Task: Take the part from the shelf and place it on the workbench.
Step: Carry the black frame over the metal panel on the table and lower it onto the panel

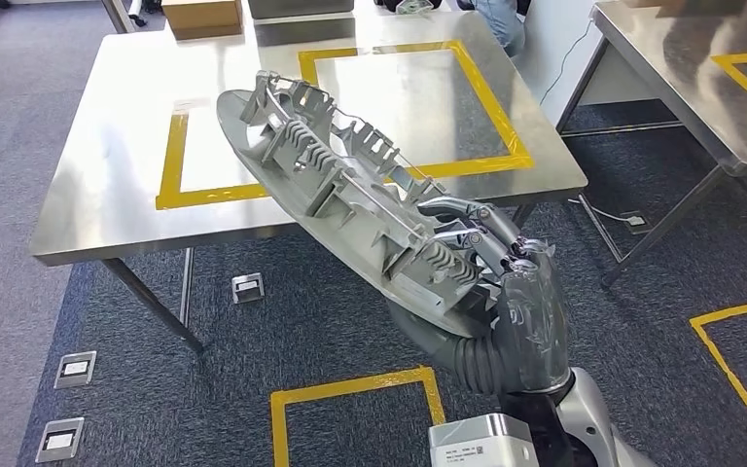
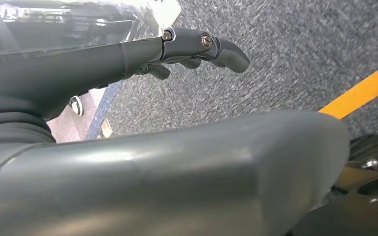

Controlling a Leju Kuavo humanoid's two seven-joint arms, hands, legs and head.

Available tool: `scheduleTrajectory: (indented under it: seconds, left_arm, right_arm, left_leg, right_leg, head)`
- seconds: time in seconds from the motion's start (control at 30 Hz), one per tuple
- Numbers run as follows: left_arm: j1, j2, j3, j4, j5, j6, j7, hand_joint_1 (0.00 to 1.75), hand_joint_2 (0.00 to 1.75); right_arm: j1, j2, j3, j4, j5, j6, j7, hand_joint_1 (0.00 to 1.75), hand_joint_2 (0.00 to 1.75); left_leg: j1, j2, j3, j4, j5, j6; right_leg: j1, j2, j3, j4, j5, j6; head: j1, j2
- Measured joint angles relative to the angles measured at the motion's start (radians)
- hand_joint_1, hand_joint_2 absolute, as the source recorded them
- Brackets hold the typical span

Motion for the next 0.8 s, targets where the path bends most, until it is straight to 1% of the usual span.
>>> scheduleTrajectory:
  seconds: [0.03,0.07,0.1,0.17,0.23,0.27,0.3,0.33,0.37,0.4,0.43,0.47,0.5,0.53,0.57,0.6,0.63,0.67,0.73,0.77,0.8]
  left_arm:
    - [0.0,0.0,0.0,0.0,0.0,0.0,0.0,0.0,1.75]
    - [-0.001,-0.001,0.0,0.0,0.0,0.0,0.0,0.0,1.75]
    - [-0.001,-0.001,0.0,0.0,0.0,0.0,0.0,0.0,1.75]
    - [-0.002,-0.002,0.0,0.0,0.0,0.0,0.0,0.0,1.75]
    - [-0.002,-0.001,0.0,0.0,0.001,0.001,-0.001,0.0,1.75]
    - [-0.003,-0.001,0.0,0.0,0.001,0.002,-0.001,0.0,1.75]
    - [-0.004,0.0,0.0,0.0,0.001,0.002,-0.001,0.0,1.75]
    - [-0.004,-0.001,0.0,0.0,0.001,0.003,-0.001,0.0,1.75]
    - [-0.003,-0.001,0.0,0.0,0.001,0.003,-0.001,0.0,1.75]
    - [-0.001,-0.001,0.0,0.0,0.001,0.003,-0.001,0.0,1.75]
    - [0.001,-0.001,0.0,0.0,0.001,0.003,-0.001,0.0,1.75]
    - [0.002,0.0,0.0,0.0,0.001,0.003,-0.001,0.0,1.75]
    - [0.003,0.0,0.0,0.0,0.001,0.003,-0.001,0.0,1.75]
    - [0.003,0.0,0.0,0.0,0.001,0.003,-0.001,0.0,1.75]
    - [0.003,0.0,0.0,0.0,0.001,0.003,-0.002,0.0,1.75]
    - [0.002,0.0,0.0,0.0,0.001,0.003,-0.002,0.0,1.75]
    - [0.002,0.0,0.0,0.0,0.002,0.003,-0.002,0.0,1.75]
    - [0.003,0.0,0.0,0.0,0.002,0.003,-0.002,0.0,1.75]
    - [0.005,0.0,0.0,0.0,0.004,0.004,-0.003,0.0,1.75]
    - [0.005,0.0,0.0,0.0,0.004,0.005,-0.003,0.0,1.75]
    - [0.004,0.0,0.0,0.0,0.004,0.005,-0.003,0.0,1.75]
  right_arm:
    - [0.0,0.0,0.0,0.0,0.0,0.0,0.0,1.75,1.75]
    - [-0.001,0.0,0.0,0.0,0.0,0.0,0.0,1.75,1.75]
    - [-0.002,0.0,0.0,0.0,0.0,0.0,0.0,1.75,1.75]
    - [-0.003,0.0,-0.001,-0.001,0.0,0.0,0.0,1.75,1.75]
    - [-0.002,0.001,-0.001,-0.001,0.0,0.0,0.0,1.75,1.75]
    - [-0.001,0.001,-0.001,-0.001,0.0,0.0,0.0,1.75,1.75]
    - [-0.001,0.001,0.0,-0.001,0.0,0.0,0.0,1.75,1.75]
    - [-0.001,0.002,0.0,0.0,0.0,0.0,0.0,1.75,1.75]
    - [-0.001,0.002,0.0,0.0,0.0,0.0,0.0,1.75,1.75]
    - [0.0,0.002,0.0,0.0,0.0,0.0,0.0,1.75,1.75]
    - [0.0,0.002,0.0,0.0,0.0,0.0,0.0,1.75,1.75]
    - [0.001,0.002,0.0,0.0,0.0,0.0,0.0,1.75,1.75]
    - [0.001,0.002,0.0,0.0,0.0,0.0,0.0,1.75,1.75]
    - [0.002,0.002,0.0,0.001,0.0,0.0,0.0,1.75,1.75]
    - [0.001,0.002,0.0,0.001,0.0,-0.001,0.0,1.75,1.75]
    - [0.0,0.002,0.0,0.001,0.0,-0.001,0.0,1.75,1.75]
    - [0.0,0.002,0.0,0.001,0.0,-0.002,0.0,1.75,1.75]
    - [0.0,0.002,-0.001,0.001,0.001,-0.003,0.0,1.75,1.75]
    - [0.001,0.002,-0.001,0.0,0.001,-0.004,0.0,1.75,1.75]
    - [0.001,0.002,-0.001,0.0,0.001,-0.004,0.0,1.75,1.75]
    - [0.0,0.002,-0.001,0.0,0.001,-0.004,0.0,1.75,1.75]
  left_leg:
    - [-0.001,-0.001,0.007,0.0,-0.006,-0.003]
    - [-0.003,-0.002,0.011,0.0,-0.011,-0.007]
    - [-0.003,-0.002,0.012,0.001,-0.014,-0.012]
    - [-0.004,-0.001,0.012,-0.002,-0.017,-0.023]
    - [-0.003,0.001,0.014,0.0,-0.028,-0.036]
    - [-0.003,0.001,0.007,0.022,-0.042,-0.042]
    - [-0.002,0.002,-0.011,0.065,-0.063,-0.047]
    - [0.0,0.003,-0.041,0.126,-0.087,-0.053]
    - [0.001,0.003,-0.077,0.193,-0.108,-0.056]
    - [0.003,0.003,-0.108,0.243,-0.117,-0.059]
    - [0.004,0.003,-0.127,0.262,-0.107,-0.061]
    - [0.005,0.003,-0.128,0.244,-0.076,-0.061]
    - [0.005,0.003,-0.114,0.192,-0.029,-0.061]
    - [0.005,0.004,-0.093,0.135,0.009,-0.059]
    - [0.004,0.004,-0.073,0.084,0.036,-0.056]
    - [0.002,0.004,-0.057,0.047,0.043,-0.05]
    - [0.0,0.003,-0.049,0.032,0.034,-0.043]
    - [-0.002,0.003,-0.046,0.023,0.027,-0.035]
    - [0.002,0.002,-0.041,0.011,0.02,-0.02]
    - [0.005,0.002,-0.038,0.007,0.019,-0.013]
    - [0.007,0.002,-0.034,0.004,0.018,-0.007]
  right_leg:
    - [0.002,0.0,0.027,-0.063,0.034,-0.006]
    - [0.005,0.0,0.051,-0.118,0.054,-0.011]
    - [0.007,0.001,0.067,-0.152,0.059,-0.015]
    - [0.011,0.003,0.075,-0.171,0.046,-0.021]
    - [0.005,0.003,0.087,-0.184,0.042,-0.03]
    - [0.001,0.002,0.097,-0.192,0.041,-0.034]
    - [-0.002,0.0,0.106,-0.197,0.039,-0.038]
    - [-0.002,-0.002,0.113,-0.199,0.035,-0.042]
    - [-0.002,-0.003,0.118,-0.199,0.03,-0.044]
    - [-0.002,-0.003,0.123,-0.197,0.025,-0.044]
    - [-0.002,-0.002,0.128,-0.195,0.019,-0.043]
    - [-0.002,-0.001,0.135,-0.193,0.012,-0.042]
    - [-0.003,0.001,0.144,-0.19,0.004,-0.039]
    - [-0.003,0.001,0.152,-0.188,-0.004,-0.036]
    - [-0.002,0.002,0.157,-0.185,-0.011,-0.031]
    - [-0.001,0.003,0.158,-0.183,-0.015,-0.025]
    - [0.0,0.003,0.155,-0.181,-0.017,-0.02]
    - [0.002,0.003,0.151,-0.181,-0.017,-0.015]
    - [0.001,0.002,0.146,-0.178,-0.024,-0.004]
    - [0.001,0.002,0.137,-0.158,-0.036,0.001]
    - [0.0,0.002,0.116,-0.117,-0.055,0.005]
  head:
    - [0.002,0.0]
    - [0.004,0.0]
    - [0.006,0.0]
    - [0.006,0.0]
    - [0.004,0.0]
    - [-0.001,0.0]
    - [-0.006,0.0]
    - [-0.013,0.0]
    - [-0.018,0.0]
    - [-0.021,0.0]
    - [-0.023,0.0]
    - [-0.025,0.0]
    - [-0.027,0.0]
    - [-0.029,0.0]
    - [-0.031,0.0]
    - [-0.034,0.0]
    - [-0.035,0.0]
    - [-0.034,0.0]
    - [-0.029,0.0]
    - [-0.025,0.0]
    - [-0.021,0.0]
